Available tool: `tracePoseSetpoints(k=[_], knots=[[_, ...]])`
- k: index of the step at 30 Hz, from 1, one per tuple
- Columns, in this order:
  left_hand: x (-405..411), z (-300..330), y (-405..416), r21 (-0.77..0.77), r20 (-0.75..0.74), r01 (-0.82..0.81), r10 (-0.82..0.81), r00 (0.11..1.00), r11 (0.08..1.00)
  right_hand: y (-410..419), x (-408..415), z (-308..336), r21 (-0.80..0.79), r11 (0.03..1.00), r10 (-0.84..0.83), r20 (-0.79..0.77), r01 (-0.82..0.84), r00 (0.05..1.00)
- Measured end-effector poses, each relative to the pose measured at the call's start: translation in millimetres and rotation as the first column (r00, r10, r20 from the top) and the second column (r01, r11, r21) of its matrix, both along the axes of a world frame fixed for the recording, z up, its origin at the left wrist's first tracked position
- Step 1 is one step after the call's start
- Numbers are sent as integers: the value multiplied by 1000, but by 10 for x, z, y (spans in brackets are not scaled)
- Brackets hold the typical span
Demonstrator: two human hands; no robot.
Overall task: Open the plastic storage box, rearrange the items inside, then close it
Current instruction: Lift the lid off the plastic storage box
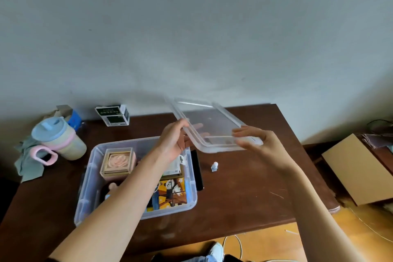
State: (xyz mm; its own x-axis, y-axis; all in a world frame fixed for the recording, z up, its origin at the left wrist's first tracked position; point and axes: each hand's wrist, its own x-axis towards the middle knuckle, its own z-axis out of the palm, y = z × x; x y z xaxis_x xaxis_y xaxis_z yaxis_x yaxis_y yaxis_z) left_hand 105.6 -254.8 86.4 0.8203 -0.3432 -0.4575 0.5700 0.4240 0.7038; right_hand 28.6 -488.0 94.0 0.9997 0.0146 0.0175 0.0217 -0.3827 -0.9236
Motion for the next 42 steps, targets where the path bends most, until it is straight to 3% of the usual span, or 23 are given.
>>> tracePoseSetpoints(k=[2,4,6,8,12,15,20,28,38,42], knots=[[-35,-128,-230,24,22,44,-45,999,999,-321,50,-226,-34,965,-258,23,259,966],[-63,-263,-436,24,34,102,-103,994,994,-617,87,-486,-181,850,-511,-54,494,858],[-84,-411,-639,18,28,170,-170,985,985,-890,72,-749,-295,791,-604,-235,536,762],[-118,-570,-831,8,-12,239,-239,971,971,-1118,-8,-1000,-308,799,-599,-343,516,724],[-216,-905,-1119,38,-143,260,-252,957,965,-1415,-239,-1325,-301,767,-641,-374,567,670],[-319,-1150,-1245,224,-206,271,-226,952,936,-1564,-390,-1472,-300,724,-688,-386,622,615],[-497,-1460,-1356,466,-273,386,-286,919,796,-1654,-557,-1694,-324,687,-722,-405,651,561],[-546,-1629,-1414,568,-357,482,-329,874,666,-1598,-561,-1966,-379,728,-679,-515,571,524],[-623,-1667,-1398,585,-371,478,-308,876,655,-1498,-577,-2077,-475,743,-669,-530,472,520],[-614,-1657,-1368,611,-385,507,-331,861,608,-1487,-521,-2058,-487,738,-675,-536,467,507]])
